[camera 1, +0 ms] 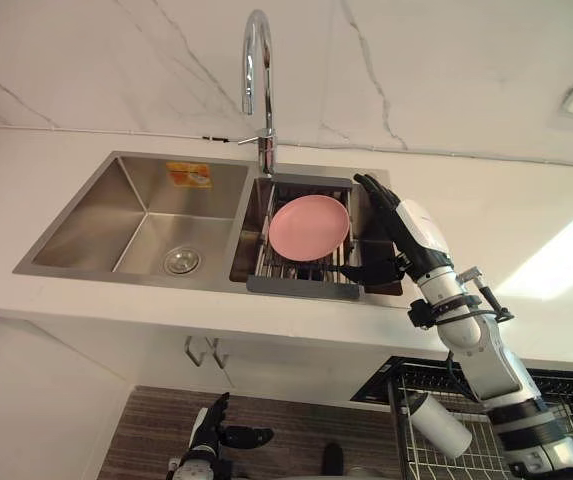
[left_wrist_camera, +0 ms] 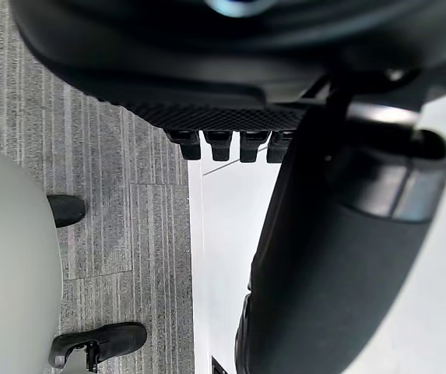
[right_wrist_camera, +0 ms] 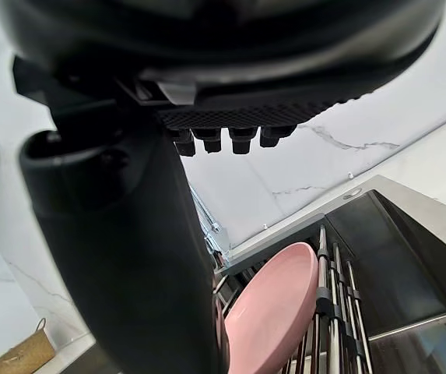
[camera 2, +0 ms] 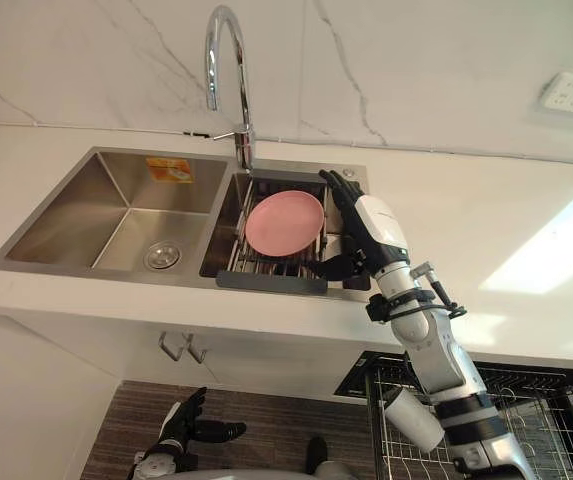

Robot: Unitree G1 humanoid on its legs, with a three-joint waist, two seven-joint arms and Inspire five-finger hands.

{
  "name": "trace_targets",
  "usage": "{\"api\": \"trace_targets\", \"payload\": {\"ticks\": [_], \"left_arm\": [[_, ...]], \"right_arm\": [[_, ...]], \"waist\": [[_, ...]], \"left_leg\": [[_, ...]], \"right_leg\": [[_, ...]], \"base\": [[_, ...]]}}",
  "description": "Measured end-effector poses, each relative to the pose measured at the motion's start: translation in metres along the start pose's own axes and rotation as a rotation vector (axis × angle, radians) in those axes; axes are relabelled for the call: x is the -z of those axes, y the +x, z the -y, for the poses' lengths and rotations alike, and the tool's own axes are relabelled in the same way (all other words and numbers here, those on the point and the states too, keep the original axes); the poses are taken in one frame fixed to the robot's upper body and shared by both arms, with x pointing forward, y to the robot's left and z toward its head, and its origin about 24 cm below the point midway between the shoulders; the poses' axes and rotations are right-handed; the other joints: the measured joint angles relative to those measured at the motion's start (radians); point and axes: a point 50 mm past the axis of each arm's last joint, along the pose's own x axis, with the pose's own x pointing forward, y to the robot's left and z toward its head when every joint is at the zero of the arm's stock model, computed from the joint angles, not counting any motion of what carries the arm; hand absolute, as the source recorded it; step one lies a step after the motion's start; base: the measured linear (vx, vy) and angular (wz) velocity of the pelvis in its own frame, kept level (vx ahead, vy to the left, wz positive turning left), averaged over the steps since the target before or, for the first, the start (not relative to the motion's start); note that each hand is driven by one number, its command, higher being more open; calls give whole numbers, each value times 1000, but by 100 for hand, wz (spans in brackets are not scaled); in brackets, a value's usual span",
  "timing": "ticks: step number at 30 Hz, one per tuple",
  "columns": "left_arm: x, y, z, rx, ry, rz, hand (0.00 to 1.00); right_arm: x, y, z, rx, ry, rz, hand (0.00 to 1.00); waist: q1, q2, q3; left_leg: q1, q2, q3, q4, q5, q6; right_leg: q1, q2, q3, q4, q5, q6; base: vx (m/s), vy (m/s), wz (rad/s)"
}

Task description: Walk over to the sink, pick up the cup, carry it to the dishwasher, place the cup inside the dishwasher, then close the dishwasher door

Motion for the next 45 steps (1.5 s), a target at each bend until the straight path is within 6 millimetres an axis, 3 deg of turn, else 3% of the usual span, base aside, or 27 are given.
{"api": "trace_targets", "payload": {"ticks": [8,20,28,45], "left_arm": [[-4,0,-2,-5,2,18,100],[-20,3,-4,-18,-29,84,100],[-32,6,-5,-36,-40,124,100],[-41,10,-5,-50,-37,143,100]], "right_arm": [[6,22,0,-20,-29,-36,100],[-3,61,16,0,-123,-27,100],[-18,85,40,78,-216,2,100],[-29,94,48,78,-355,46,100]], "waist": [[2,-9,9],[19,-7,104],[31,0,161],[55,1,189]], "left_leg": [[-26,-9,-19,-3,11,0],[-64,-15,-24,-1,20,1],[-95,-23,-21,14,22,4],[-113,-23,-14,39,24,13]], "right_leg": [[-18,-10,-15,4,3,-1],[-54,-17,-17,6,15,-2],[-78,-24,-14,6,21,-3],[-84,-19,-14,19,27,-11]], "base": [[-28,6,6],[-10,0,1],[-9,0,0],[-23,-4,0]]}}
